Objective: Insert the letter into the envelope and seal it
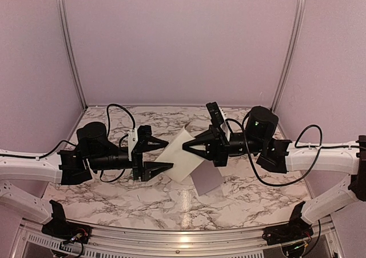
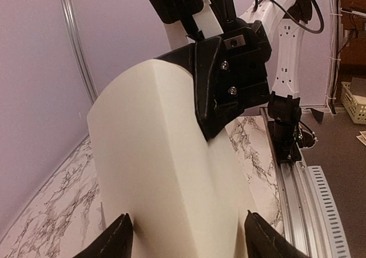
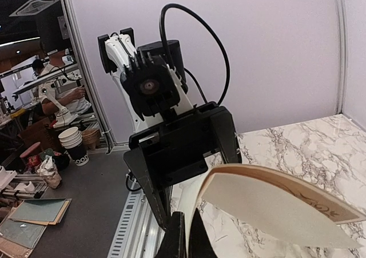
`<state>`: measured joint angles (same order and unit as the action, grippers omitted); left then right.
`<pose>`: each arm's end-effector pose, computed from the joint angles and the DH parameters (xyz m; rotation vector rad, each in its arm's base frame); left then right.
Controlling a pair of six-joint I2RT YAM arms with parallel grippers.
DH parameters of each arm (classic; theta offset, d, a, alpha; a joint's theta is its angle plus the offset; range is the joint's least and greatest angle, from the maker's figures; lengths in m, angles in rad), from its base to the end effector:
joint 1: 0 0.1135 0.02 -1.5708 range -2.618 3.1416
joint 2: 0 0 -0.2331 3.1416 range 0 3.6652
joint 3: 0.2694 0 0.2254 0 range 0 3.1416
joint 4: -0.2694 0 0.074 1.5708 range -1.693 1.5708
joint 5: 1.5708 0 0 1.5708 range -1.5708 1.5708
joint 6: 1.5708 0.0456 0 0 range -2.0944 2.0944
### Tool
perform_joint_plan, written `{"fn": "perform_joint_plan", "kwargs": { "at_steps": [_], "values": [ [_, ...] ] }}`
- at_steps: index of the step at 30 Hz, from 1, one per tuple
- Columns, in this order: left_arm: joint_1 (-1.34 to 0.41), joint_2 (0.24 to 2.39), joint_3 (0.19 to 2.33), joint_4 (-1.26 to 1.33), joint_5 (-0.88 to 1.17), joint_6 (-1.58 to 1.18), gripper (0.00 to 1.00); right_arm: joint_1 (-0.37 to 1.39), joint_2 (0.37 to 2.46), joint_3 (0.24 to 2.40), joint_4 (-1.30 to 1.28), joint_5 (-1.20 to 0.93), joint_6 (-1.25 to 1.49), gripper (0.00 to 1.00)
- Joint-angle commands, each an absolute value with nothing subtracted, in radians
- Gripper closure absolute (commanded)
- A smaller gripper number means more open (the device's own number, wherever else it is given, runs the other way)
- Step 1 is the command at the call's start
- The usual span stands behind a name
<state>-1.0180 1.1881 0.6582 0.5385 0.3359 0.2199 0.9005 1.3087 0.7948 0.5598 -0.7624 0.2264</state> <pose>0.1278 -0.2358 0.2727 1.1581 1.1513 -0.8823 0.1525 0.2430 0.2890 -1.1624 1.2875 1.4364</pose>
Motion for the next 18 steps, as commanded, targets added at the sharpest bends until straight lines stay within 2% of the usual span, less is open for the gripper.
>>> {"fn": "perform_joint_plan", "kwargs": {
  "at_steps": [1, 6, 12, 13, 15, 16, 18],
  "values": [
    [-1.033, 1.203, 0.693, 0.531, 0.334, 0.222, 0.41, 0.912, 1.309, 0.838, 0.567, -0.780, 0.213, 1.00],
    [-1.041, 1.200, 0.694, 0.531, 0.332, 0.217, 0.69, 0.914, 1.307, 0.850, 0.535, -0.768, 0.194, 1.00],
    [-1.043, 1.179, 0.690, 0.532, 0.346, 0.193, 0.90, 0.913, 1.299, 0.876, 0.479, -0.743, 0.166, 1.00],
    [-1.043, 1.176, 0.690, 0.532, 0.344, 0.185, 0.92, 0.914, 1.299, 0.886, 0.459, -0.734, 0.159, 0.91],
    [-1.043, 1.170, 0.692, 0.531, 0.338, 0.166, 0.96, 0.913, 1.294, 0.908, 0.414, -0.704, 0.139, 0.55],
    [-1.043, 1.167, 0.694, 0.532, 0.331, 0.156, 0.98, 0.914, 1.286, 0.915, 0.390, -0.685, 0.130, 0.42],
    [-1.042, 1.157, 0.696, 0.531, 0.307, 0.127, 1.00, 0.912, 1.257, 0.922, 0.357, -0.641, 0.114, 0.26]
  ]
}}
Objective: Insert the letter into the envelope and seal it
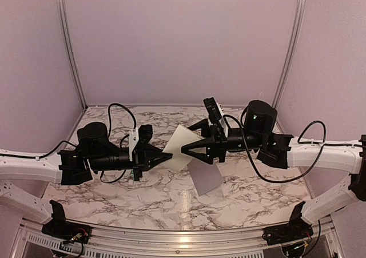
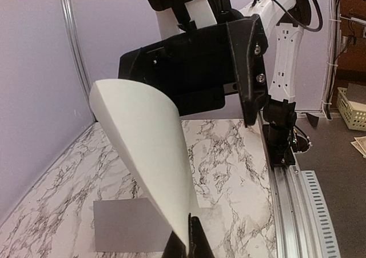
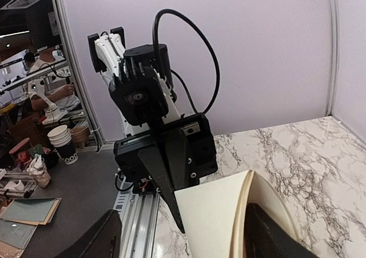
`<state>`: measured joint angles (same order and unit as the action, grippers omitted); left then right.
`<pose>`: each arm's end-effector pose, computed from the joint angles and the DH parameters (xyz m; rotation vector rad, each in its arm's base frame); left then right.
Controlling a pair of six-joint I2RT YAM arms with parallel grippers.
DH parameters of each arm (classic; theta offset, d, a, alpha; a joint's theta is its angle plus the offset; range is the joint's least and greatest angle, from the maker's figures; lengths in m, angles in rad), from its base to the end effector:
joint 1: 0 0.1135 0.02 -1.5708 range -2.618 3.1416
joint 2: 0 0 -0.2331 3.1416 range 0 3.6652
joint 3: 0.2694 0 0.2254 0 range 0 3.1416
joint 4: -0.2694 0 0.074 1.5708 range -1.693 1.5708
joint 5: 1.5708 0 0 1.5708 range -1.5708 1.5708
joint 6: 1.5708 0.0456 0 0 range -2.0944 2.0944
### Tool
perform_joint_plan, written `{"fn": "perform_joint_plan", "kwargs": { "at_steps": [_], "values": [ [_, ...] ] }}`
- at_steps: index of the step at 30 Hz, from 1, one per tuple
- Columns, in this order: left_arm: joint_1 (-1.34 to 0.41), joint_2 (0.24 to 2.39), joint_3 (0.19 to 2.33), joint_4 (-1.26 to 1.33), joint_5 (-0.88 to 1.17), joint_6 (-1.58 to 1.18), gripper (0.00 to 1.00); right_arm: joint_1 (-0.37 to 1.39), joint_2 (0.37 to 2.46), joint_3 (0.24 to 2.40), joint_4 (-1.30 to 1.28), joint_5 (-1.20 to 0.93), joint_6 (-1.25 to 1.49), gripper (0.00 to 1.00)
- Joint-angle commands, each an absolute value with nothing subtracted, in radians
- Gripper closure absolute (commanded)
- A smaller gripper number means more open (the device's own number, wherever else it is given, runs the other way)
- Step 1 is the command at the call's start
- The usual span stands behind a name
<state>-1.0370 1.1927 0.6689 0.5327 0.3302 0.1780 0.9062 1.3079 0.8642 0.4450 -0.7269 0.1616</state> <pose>0.1243 -0.2393 0.2745 1.1463 1.1726 -0.9244 0.1547 0.2466 0.2996 -1.1779 1.3000 1.3721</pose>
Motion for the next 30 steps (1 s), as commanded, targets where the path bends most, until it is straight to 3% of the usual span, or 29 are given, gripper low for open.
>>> {"fn": "perform_joint_plan", "kwargs": {
  "at_steps": [1, 2, 6, 13, 24, 26, 30],
  "values": [
    [-1.042, 1.149, 0.696, 0.531, 0.293, 0.110, 1.00, 0.913, 1.237, 0.922, 0.345, -0.619, 0.105, 0.18],
    [-1.042, 1.141, 0.695, 0.531, 0.285, 0.097, 1.00, 0.911, 1.217, 0.917, 0.334, -0.598, 0.093, 0.10],
    [-1.042, 1.098, 0.691, 0.532, 0.277, 0.059, 1.00, 0.902, 1.124, 0.885, 0.295, -0.512, 0.070, 0.02],
    [-1.042, 1.051, 0.690, 0.546, 0.315, 0.009, 1.00, 0.876, 1.063, 0.794, 0.350, -0.497, 0.132, 0.01],
    [-1.042, 1.072, 0.723, 0.607, 0.391, -0.056, 0.98, 0.875, 1.206, 0.821, 0.510, -0.709, 0.232, 0.01],
    [-1.042, 1.088, 0.730, 0.615, 0.394, -0.062, 0.98, 0.876, 1.232, 0.830, 0.553, -0.760, 0.255, 0.02],
    [-1.042, 1.131, 0.744, 0.653, 0.390, -0.077, 0.97, 0.881, 1.285, 0.844, 0.640, -0.823, 0.296, 0.19]
  ]
}}
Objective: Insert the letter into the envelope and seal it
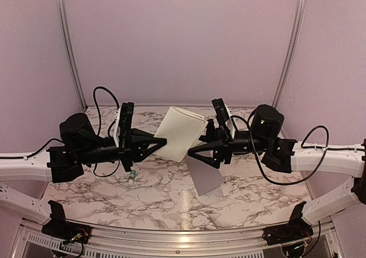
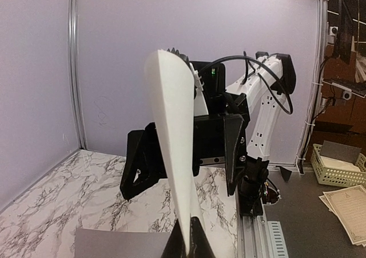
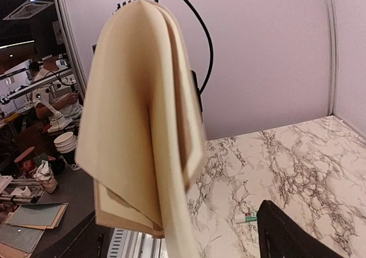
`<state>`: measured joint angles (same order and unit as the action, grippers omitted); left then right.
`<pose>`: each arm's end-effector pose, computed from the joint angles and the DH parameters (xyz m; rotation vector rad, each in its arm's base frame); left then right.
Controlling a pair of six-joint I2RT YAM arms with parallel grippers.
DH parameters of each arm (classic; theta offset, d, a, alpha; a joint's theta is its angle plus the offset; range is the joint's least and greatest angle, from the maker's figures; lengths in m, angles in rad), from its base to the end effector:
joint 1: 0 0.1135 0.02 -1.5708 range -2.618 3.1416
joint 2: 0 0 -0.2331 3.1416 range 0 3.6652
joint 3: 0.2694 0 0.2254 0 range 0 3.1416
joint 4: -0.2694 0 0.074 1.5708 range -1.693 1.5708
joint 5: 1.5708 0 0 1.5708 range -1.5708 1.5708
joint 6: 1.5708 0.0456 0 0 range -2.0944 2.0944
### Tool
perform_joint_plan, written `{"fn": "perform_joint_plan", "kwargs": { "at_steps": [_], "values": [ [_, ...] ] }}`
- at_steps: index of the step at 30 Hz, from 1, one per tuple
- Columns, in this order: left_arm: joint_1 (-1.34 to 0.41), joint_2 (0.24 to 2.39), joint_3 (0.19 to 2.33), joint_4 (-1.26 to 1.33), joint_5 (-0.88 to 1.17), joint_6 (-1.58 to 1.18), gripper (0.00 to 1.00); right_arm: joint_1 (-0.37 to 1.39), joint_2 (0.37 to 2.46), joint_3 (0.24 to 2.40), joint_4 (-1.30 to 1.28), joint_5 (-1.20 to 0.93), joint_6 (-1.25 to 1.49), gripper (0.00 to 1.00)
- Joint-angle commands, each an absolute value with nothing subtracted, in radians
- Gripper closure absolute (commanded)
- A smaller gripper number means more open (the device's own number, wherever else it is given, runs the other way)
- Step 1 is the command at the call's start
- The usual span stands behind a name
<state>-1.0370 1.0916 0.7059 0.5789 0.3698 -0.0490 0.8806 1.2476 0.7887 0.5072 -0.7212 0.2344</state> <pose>0.1134 -0.2243 0.3166 0.9808 1.1241 -1.1460 0.1522 0.2316 0.2973 -1.1076 1.3151 1.3993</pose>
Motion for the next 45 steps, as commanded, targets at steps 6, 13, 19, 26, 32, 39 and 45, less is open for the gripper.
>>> {"fn": "perform_joint_plan", "kwargs": {
  "at_steps": [6, 13, 19, 26, 32, 39, 45],
  "values": [
    [-1.043, 1.187, 0.755, 0.717, 0.385, -0.101, 0.97, 0.885, 1.337, 0.864, 0.710, -0.840, 0.333, 0.50],
    [-1.042, 1.202, 0.751, 0.769, 0.371, -0.127, 0.97, 0.885, 1.355, 0.869, 0.716, -0.823, 0.331, 0.89],
    [-1.042, 1.159, 0.706, 0.770, 0.372, -0.122, 0.71, 0.884, 1.333, 0.851, 0.703, -0.829, 0.326, 1.00],
    [-1.040, 1.073, 0.660, 0.709, 0.345, -0.111, 0.13, 0.885, 1.293, 0.839, 0.597, -0.866, 0.242, 1.00],
    [-1.039, 1.084, 0.748, 0.529, 0.426, -0.116, 0.14, 0.888, 1.252, 0.840, 0.446, -0.916, 0.110, 1.00],
    [-1.039, 1.102, 0.787, 0.505, 0.527, -0.150, 0.23, 0.893, 1.225, 0.836, 0.362, -0.919, 0.033, 1.00],
    [-1.039, 1.148, 0.824, 0.483, 0.550, -0.156, 0.27, 0.904, 1.216, 0.830, 0.339, -0.920, 0.007, 1.00]
  ]
}}
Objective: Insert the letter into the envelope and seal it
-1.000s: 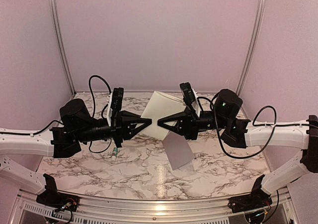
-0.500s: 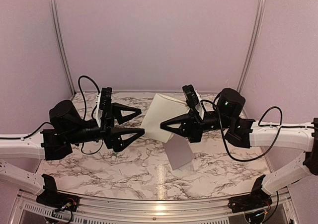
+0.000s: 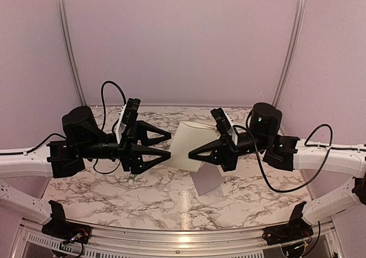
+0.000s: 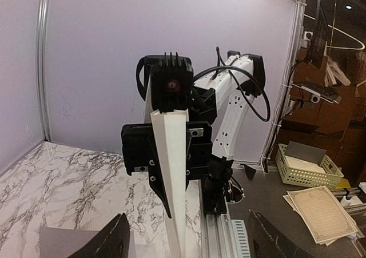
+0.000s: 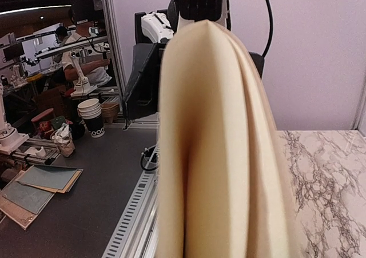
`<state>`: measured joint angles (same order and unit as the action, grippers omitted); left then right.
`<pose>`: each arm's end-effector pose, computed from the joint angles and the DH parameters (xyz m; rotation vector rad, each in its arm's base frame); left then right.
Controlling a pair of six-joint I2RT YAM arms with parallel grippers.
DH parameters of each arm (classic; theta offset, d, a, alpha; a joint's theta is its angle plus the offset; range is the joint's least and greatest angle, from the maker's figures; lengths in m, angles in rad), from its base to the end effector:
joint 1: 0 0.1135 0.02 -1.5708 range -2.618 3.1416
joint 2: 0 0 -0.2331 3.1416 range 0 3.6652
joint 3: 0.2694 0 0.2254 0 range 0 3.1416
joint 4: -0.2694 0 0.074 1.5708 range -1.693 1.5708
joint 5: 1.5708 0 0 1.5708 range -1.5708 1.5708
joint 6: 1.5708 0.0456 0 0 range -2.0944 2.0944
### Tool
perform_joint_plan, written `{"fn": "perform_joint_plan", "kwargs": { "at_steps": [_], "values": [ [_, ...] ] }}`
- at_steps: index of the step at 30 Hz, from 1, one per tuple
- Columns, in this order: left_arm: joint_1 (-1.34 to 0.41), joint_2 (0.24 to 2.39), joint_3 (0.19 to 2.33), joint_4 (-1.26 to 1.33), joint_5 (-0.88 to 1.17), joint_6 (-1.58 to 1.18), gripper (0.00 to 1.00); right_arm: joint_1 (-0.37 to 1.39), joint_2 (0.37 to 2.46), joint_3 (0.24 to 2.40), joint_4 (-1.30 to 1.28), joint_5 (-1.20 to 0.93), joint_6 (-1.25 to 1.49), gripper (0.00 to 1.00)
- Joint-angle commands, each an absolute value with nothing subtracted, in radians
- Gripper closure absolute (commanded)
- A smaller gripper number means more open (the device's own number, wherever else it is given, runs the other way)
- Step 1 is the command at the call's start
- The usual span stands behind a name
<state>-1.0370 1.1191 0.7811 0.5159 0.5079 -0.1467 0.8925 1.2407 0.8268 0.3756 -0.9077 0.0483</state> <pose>0.1107 -0.2310 0.3279 1.0552 1.1415 -1.3103 0.1411 0.2324 0.2977 -1.3649 1.1726 1.4188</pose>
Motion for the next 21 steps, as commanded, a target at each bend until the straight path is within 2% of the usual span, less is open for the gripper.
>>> {"fn": "perform_joint_plan", "kwargs": {
  "at_steps": [1, 14, 21],
  "values": [
    [-1.038, 1.155, 0.828, 0.481, 0.548, -0.158, 0.28, 0.905, 1.214, 0.830, 0.336, -0.918, 0.004, 1.00],
    [-1.042, 1.243, 0.885, 0.471, 0.590, -0.165, 0.38, 0.908, 1.224, 0.814, 0.333, -0.910, 0.002, 1.00],
    [-1.047, 1.280, 0.914, 0.471, 0.597, -0.178, 0.51, 0.909, 1.219, 0.806, 0.337, -0.910, 0.002, 1.00]
  ]
}}
